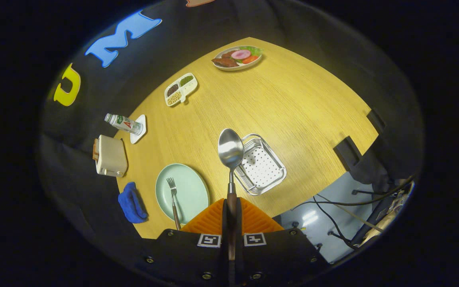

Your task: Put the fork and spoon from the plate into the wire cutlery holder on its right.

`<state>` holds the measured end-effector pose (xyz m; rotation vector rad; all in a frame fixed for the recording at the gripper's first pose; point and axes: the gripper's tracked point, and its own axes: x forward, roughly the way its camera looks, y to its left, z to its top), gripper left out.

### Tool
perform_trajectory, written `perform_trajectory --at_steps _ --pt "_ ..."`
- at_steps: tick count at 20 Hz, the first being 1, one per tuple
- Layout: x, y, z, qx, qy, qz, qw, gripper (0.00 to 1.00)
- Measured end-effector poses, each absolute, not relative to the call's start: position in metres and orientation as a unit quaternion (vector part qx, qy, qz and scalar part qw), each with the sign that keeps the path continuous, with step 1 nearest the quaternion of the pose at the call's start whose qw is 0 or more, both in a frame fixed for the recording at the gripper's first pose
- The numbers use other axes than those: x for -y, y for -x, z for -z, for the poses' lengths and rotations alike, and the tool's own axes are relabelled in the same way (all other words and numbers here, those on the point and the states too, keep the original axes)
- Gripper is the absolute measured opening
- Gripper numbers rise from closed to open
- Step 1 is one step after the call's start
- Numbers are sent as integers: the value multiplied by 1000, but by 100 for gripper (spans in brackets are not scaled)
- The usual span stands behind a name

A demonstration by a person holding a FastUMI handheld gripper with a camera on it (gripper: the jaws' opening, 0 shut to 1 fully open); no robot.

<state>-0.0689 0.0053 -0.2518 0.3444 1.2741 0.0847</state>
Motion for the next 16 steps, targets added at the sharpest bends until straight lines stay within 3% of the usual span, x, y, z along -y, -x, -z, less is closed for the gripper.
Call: perform_trajectory --at_steps 8,12,15,16 --pt "10 75 262 -612 -169 -15 773 7" --pt "11 68 260 -599 -167 -18 783 14" --pt "14 65 254 -585 -156 -16 796 78" --pt "15 65 252 -581 -148 -15 800 84"
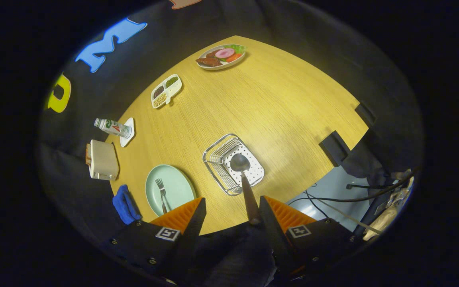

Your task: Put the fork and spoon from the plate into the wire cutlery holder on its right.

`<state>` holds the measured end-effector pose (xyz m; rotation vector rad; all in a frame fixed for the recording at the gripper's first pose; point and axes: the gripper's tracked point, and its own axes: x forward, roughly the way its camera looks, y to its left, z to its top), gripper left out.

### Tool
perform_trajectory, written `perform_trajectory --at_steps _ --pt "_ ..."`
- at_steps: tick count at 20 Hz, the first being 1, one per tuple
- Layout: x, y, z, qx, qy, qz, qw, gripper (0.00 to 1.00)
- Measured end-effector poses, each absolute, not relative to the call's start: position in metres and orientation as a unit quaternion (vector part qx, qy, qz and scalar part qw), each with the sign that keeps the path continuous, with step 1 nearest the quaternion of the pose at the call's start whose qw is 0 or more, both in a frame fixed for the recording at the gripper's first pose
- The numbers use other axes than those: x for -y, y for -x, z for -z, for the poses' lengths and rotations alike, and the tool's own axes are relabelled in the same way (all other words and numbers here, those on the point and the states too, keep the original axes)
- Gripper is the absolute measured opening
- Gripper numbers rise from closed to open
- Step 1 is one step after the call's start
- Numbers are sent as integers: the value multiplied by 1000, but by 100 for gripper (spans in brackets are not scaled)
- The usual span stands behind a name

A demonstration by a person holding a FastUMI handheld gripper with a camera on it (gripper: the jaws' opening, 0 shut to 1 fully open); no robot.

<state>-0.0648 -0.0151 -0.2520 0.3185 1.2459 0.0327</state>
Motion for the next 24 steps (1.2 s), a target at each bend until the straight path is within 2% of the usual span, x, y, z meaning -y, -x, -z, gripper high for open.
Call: perform_trajectory --at_steps 1,24 --pt "14 65 249 -577 -147 -16 803 86" --pt "-4 50 234 -559 -159 -17 814 87"
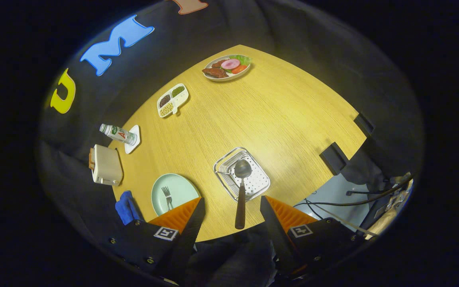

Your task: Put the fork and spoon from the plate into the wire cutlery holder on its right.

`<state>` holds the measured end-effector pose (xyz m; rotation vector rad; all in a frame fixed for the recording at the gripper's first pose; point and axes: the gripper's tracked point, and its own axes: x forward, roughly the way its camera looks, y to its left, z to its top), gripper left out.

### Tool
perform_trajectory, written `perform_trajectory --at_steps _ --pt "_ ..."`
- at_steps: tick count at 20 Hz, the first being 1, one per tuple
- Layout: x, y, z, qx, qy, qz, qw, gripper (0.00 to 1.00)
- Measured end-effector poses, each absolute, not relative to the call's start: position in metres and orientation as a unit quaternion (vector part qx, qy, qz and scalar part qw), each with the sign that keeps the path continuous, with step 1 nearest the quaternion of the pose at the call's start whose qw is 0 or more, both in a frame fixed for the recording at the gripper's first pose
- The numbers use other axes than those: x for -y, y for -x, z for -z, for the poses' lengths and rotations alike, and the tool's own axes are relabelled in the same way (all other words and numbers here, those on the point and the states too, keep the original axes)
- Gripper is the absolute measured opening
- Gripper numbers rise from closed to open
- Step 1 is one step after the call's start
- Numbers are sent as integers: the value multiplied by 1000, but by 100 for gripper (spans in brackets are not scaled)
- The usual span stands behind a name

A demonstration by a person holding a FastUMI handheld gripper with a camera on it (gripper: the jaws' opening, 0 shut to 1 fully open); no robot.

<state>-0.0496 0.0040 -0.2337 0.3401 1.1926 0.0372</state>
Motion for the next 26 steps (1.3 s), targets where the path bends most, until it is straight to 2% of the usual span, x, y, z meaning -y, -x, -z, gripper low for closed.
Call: perform_trajectory --at_steps 15,26 --pt "-99 47 244 -577 -111 -104 803 86" --pt "-192 81 281 -622 -65 -178 760 86"
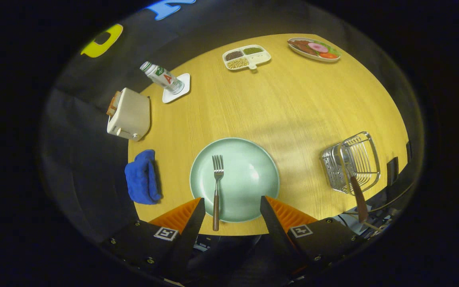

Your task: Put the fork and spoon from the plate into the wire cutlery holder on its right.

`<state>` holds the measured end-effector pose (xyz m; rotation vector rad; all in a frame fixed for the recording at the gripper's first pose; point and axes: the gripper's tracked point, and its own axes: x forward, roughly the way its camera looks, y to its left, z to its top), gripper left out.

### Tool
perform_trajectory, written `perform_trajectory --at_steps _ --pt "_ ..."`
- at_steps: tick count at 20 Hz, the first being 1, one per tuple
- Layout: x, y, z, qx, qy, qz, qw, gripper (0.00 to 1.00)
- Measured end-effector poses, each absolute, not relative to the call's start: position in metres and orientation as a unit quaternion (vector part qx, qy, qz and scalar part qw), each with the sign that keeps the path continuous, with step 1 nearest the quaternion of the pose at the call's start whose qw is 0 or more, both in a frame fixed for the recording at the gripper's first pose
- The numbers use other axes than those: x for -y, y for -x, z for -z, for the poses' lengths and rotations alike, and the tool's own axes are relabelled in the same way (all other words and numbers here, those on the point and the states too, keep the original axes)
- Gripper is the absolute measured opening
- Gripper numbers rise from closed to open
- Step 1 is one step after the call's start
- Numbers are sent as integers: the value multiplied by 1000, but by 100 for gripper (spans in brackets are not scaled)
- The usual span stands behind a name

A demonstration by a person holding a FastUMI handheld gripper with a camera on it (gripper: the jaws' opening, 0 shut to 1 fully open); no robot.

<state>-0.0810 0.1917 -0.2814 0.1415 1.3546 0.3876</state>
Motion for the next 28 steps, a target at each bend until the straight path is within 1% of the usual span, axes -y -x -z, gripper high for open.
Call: perform_trajectory --at_steps 4,8,9,11,14,16,17,20,21,22,23,24,25,28 --pt "-214 94 303 -639 -50 -187 744 86" --pt "-223 100 330 -657 -43 -177 731 86" --pt "-225 100 337 -662 -42 -172 728 81" --pt "-232 105 349 -672 -44 -171 719 76" --pt "-240 108 365 -682 -42 -167 710 76" --pt "-242 111 374 -688 -43 -160 707 55" --pt "-244 111 377 -692 -44 -159 703 52" --pt "-245 111 385 -695 -43 -163 699 51" --pt "-242 112 395 -695 -42 -153 701 52" --pt "-241 112 393 -701 -47 -145 697 33" --pt "-246 115 391 -706 -61 -154 688 14" --pt "-244 112 391 -705 -70 -149 689 14" --pt "-244 115 395 -705 -71 -147 690 6" --pt "-242 109 386 -697 -67 -155 697 6"
